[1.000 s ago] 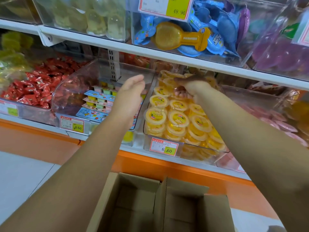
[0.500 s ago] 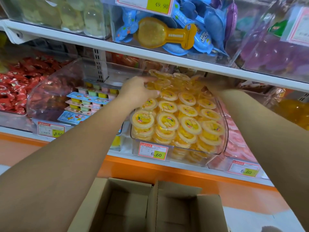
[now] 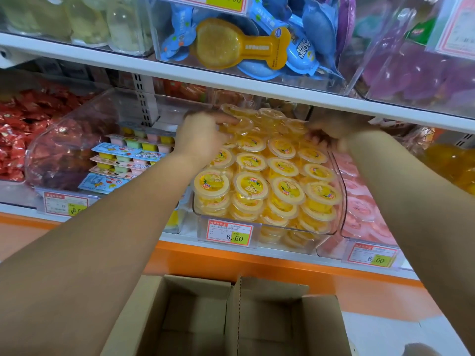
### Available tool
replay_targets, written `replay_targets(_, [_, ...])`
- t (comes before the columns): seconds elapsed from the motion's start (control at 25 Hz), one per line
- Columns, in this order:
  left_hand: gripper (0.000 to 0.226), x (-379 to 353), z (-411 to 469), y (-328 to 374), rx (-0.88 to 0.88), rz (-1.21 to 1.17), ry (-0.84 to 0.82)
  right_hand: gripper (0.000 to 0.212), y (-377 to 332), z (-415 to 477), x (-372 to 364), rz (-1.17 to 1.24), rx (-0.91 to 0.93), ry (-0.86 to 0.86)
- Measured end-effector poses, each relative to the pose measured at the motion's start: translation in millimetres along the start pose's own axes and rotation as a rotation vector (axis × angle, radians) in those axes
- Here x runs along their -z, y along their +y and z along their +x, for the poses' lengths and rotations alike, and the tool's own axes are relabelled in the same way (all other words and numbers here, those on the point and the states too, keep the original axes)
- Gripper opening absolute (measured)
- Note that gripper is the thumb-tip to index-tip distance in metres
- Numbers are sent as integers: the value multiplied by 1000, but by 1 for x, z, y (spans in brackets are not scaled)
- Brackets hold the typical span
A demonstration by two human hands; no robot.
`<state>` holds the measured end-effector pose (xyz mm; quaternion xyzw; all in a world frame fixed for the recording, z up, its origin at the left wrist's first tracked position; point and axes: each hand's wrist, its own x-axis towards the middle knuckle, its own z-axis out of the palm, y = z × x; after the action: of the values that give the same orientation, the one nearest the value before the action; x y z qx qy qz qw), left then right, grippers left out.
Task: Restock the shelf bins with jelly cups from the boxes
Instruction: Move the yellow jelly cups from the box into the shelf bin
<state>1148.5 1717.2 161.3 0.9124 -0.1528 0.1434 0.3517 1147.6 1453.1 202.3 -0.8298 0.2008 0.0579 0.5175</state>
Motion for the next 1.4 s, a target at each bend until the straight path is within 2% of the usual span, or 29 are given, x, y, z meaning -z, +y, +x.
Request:
replay_targets(0.28, [46, 5, -1, 2, -35, 29, 49, 18, 4, 19, -9, -37, 48, 174])
replay_targets(0.4, [46, 5, 3, 8, -76, 74, 59, 21, 1, 21, -10, -146, 111, 240])
replay_targets(0.6, [47, -15, 28, 32, -289, 295, -203, 19, 2, 20, -5, -249, 223, 309])
replay_targets(0.72, [51, -24, 42, 44, -256, 407, -357, 22, 8, 26, -5, -226, 257, 332])
replay_targets(0.92, [50, -14, 45, 52, -221, 379, -410, 22, 9, 20, -2, -237, 292, 354])
replay_targets(1.08, [47, 15, 22, 57, -155, 228, -332, 36, 12, -17, -4, -704, 345, 374])
replay_targets(1.2, [47, 35, -8, 45, -111, 230, -318, 34, 25, -68, -19, -792, 499, 279])
replay_targets(1.28, [50, 43, -26, 34, -116, 215, -324, 40, 32, -89, -32, -842, 564, 137])
replay_targets(1.4, [49, 44, -47, 26, -88, 203, -346, 51, 30, -96, -48, -908, 515, -7])
